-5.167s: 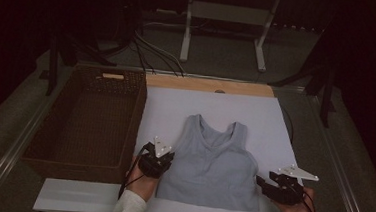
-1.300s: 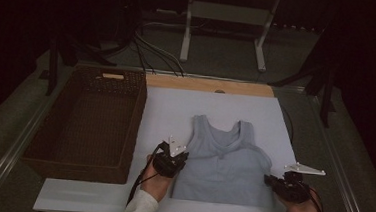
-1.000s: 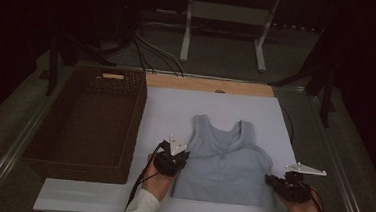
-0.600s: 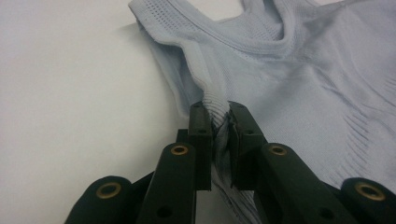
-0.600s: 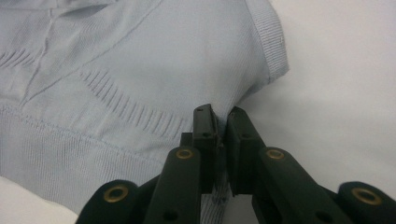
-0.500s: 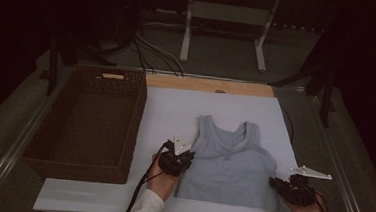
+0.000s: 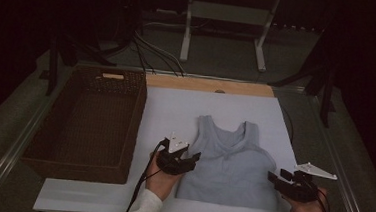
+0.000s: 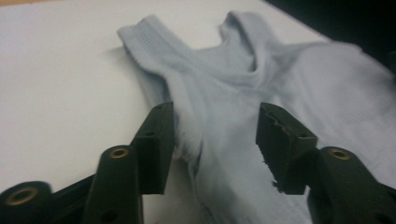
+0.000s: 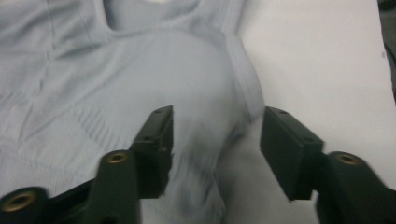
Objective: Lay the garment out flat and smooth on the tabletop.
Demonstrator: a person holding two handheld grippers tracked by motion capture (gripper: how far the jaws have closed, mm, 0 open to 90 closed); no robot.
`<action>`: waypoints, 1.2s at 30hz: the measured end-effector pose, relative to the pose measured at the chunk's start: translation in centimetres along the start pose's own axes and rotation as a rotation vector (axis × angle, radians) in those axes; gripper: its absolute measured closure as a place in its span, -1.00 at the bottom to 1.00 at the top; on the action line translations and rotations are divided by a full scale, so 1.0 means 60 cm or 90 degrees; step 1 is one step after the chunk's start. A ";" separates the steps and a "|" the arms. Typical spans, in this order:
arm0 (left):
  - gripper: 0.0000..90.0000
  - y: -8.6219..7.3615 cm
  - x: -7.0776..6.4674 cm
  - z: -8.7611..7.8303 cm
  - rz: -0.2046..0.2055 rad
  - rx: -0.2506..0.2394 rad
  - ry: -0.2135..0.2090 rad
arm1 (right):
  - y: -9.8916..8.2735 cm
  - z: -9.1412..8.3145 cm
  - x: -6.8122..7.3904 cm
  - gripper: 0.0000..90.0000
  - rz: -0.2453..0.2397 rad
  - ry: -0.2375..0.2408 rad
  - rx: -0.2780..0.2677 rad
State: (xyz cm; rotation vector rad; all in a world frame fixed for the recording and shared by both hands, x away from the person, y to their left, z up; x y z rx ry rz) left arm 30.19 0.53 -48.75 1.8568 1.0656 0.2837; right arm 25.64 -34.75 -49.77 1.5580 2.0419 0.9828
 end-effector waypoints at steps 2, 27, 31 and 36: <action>-0.16 0.003 -0.001 -0.004 -0.005 -0.010 -0.003 | 0.005 0.002 0.003 -0.19 -0.005 0.003 -0.015; -1.00 0.014 -0.013 -0.031 -0.004 -0.058 -0.045 | 0.059 0.028 0.033 -0.83 -0.043 0.006 -0.111; -1.00 0.008 -0.011 -0.028 -0.006 -0.047 -0.047 | 0.063 0.031 0.035 -0.86 -0.046 0.008 -0.117; -1.00 0.000 -0.012 -0.025 -0.006 -0.041 -0.049 | 0.067 0.031 0.036 -0.86 -0.046 0.009 -0.126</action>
Point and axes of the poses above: each handheld gripper's, and its own axes: z roughly forward along the jaws, y roughly out of its top, x roughly to its left, the point moved 3 cm from there along z, roughly forward along the jaws, and after that the axes turned 3 degrees about -z, right-handed, at the moved point
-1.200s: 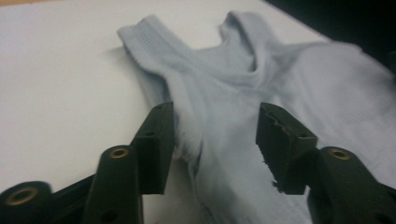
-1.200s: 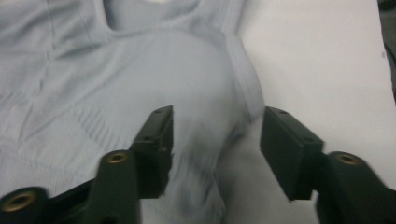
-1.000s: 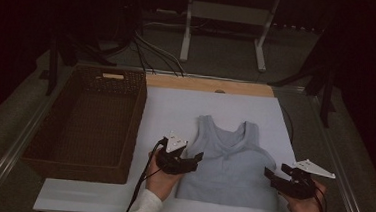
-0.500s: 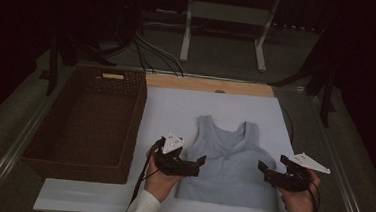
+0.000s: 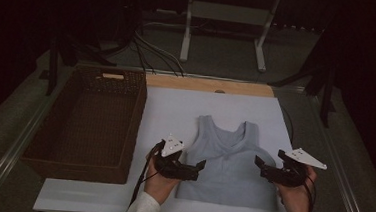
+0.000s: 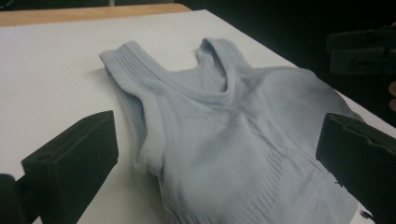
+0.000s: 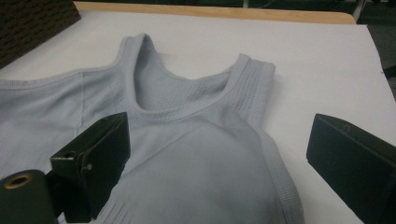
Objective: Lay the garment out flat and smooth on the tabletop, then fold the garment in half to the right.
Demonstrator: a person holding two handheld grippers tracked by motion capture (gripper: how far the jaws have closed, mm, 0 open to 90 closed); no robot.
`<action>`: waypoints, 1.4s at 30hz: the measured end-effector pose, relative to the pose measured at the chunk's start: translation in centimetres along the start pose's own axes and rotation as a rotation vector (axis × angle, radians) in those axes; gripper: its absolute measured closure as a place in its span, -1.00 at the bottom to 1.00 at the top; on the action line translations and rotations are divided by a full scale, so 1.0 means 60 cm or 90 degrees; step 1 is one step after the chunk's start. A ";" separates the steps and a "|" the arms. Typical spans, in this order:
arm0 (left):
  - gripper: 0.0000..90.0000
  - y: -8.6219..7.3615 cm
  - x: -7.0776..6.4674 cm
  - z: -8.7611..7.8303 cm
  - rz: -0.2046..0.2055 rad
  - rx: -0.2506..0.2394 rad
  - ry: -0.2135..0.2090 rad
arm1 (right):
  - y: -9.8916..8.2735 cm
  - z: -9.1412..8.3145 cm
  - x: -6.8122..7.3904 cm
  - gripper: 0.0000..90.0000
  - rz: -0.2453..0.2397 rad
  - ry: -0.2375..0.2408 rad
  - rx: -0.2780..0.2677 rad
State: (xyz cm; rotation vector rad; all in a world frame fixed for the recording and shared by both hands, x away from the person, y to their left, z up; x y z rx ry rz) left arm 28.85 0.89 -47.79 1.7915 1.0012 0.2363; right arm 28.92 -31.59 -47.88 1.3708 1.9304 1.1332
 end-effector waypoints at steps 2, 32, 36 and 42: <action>-1.00 -0.004 -0.001 0.002 0.000 0.005 -0.003 | 0.001 -0.001 0.000 -0.86 0.002 -0.003 -0.004; -1.00 -0.061 -0.011 0.019 0.003 0.060 -0.009 | -0.003 -0.017 0.000 -0.85 0.005 -0.010 -0.028; -1.00 -0.069 -0.009 0.021 -0.004 0.078 -0.003 | -0.005 -0.018 0.000 -0.85 0.002 -0.011 -0.028; -1.00 -0.081 -0.006 0.027 -0.007 0.108 0.005 | -0.006 -0.019 -0.001 -0.85 0.005 -0.013 -0.031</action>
Point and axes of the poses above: each handheld gripper's, and its own axes: z roughly forward along the jaws, y roughly out of its top, x roughly to its left, the point moved 3 cm from there along z, roughly forward along the jaws, and after that the axes turned 3 degrees about -z, right-handed, at the moved point
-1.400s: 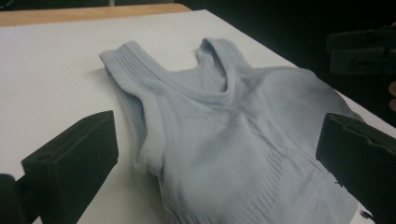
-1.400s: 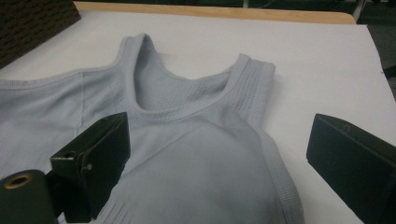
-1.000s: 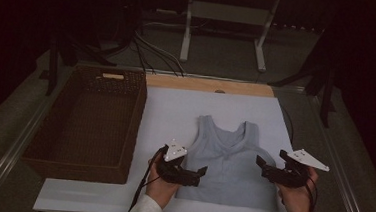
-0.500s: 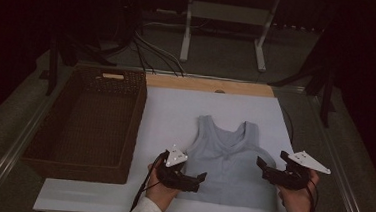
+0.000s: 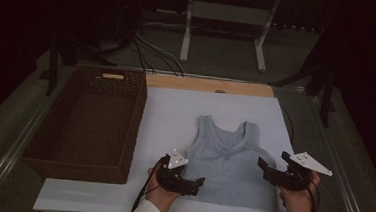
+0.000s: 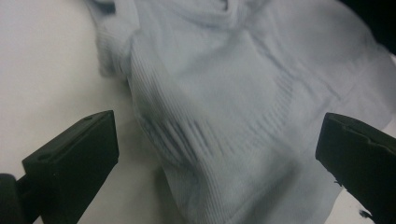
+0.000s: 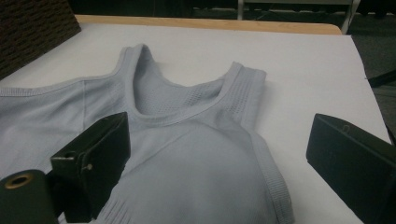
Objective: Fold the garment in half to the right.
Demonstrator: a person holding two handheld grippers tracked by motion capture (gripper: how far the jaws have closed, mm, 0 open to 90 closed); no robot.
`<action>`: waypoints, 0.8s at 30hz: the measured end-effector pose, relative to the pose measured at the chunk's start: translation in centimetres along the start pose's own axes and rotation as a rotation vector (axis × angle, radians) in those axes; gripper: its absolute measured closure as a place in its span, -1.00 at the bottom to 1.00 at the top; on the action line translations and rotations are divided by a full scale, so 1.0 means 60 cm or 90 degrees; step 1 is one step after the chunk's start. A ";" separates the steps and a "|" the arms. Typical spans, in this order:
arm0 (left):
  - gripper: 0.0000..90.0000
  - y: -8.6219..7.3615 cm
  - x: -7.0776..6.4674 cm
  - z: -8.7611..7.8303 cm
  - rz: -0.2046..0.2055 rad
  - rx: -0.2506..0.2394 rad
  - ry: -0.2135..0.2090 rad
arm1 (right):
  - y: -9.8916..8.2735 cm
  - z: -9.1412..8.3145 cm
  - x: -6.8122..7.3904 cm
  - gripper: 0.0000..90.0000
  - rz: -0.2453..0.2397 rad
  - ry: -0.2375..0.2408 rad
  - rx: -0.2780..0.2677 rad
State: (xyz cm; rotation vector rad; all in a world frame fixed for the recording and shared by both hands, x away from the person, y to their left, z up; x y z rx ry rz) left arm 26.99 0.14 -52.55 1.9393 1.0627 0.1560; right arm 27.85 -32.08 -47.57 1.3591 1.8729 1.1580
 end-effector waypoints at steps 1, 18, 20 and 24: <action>-1.00 -0.002 0.003 0.006 -0.001 0.012 0.009 | 0.000 -0.001 0.000 -0.85 -0.002 -0.001 0.000; 0.83 0.024 0.017 0.001 -0.061 -0.012 -0.029 | -0.002 -0.004 0.004 -0.85 -0.007 0.000 -0.004; 0.84 0.024 0.017 0.000 -0.064 -0.010 -0.029 | -0.002 -0.004 0.004 -0.85 -0.007 0.001 -0.004; 0.85 0.026 0.019 -0.006 -0.070 -0.010 -0.027 | -0.003 -0.005 0.005 -0.85 -0.007 0.001 -0.004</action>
Point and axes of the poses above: each handheld gripper's, and its own axes: z roughly forward along the jaws, y roughly out of its top, x roughly to its left, the point moved 3 cm from there along z, roughly forward along the jaws, and after that the axes turned 3 degrees about -z, right-handed, at the moved point
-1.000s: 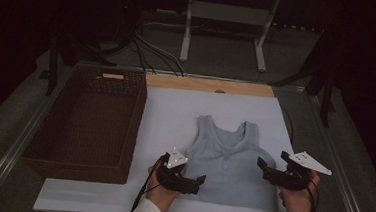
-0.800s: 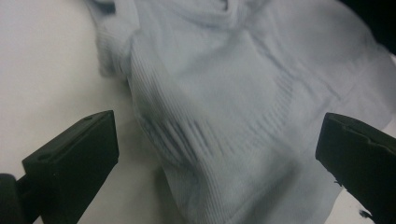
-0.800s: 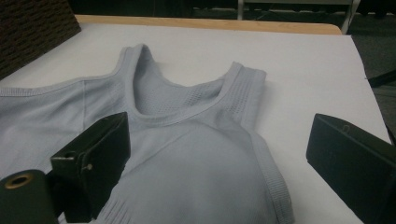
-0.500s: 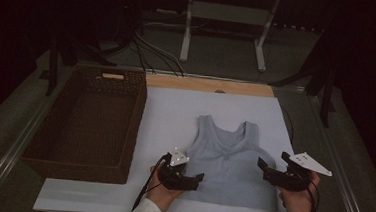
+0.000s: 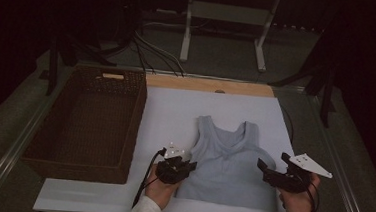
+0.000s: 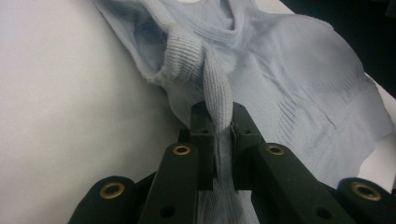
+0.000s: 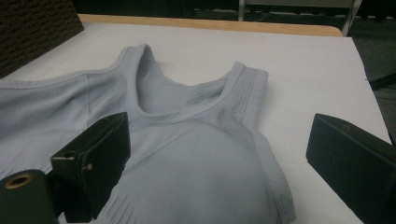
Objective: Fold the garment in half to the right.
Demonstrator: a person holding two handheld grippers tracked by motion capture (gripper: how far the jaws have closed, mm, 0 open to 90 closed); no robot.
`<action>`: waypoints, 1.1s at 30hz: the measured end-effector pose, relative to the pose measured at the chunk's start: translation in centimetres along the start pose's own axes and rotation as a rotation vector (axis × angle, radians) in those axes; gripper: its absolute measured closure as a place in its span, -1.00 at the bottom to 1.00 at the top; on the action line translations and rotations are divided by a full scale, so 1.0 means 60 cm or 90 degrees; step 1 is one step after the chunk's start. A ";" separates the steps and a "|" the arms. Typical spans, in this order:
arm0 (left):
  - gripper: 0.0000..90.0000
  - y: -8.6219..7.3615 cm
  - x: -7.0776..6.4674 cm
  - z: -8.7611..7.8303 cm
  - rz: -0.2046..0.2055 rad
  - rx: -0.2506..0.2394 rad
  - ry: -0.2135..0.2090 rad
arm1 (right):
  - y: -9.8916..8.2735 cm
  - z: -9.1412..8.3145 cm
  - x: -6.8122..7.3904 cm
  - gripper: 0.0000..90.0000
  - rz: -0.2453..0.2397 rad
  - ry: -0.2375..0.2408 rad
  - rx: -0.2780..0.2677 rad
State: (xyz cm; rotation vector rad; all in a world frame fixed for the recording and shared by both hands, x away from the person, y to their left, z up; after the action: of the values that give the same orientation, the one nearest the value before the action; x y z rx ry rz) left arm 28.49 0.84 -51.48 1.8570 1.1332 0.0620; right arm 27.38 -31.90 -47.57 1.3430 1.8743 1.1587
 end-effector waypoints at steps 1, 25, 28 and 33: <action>0.85 0.000 0.001 -0.002 0.000 0.000 0.000 | 0.000 0.000 0.000 -0.85 0.000 0.000 0.000; 0.85 -0.002 0.023 -0.035 -0.023 -0.005 0.018 | -0.002 -0.002 0.000 -0.85 0.004 0.004 -0.001; 0.85 -0.003 0.025 -0.039 -0.026 -0.007 0.021 | -0.002 -0.002 0.001 -0.85 0.004 0.005 0.000; 0.85 -0.005 0.033 -0.047 -0.032 -0.009 0.024 | -0.003 -0.001 0.002 -0.85 0.002 0.006 0.000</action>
State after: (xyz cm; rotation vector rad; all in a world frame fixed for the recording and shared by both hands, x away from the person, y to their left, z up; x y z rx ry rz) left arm 28.09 4.24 -50.88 1.8210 1.2021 0.0767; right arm 27.23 -31.83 -47.69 1.3426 1.8803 1.1689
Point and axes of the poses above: each handheld gripper's, and its own axes: z roughly forward along the jaws, y roughly out of its top, x roughly to its left, the point moved 3 cm from there along z, roughly forward along the jaws, and after that the axes turned 3 degrees about -z, right-handed, at the moved point
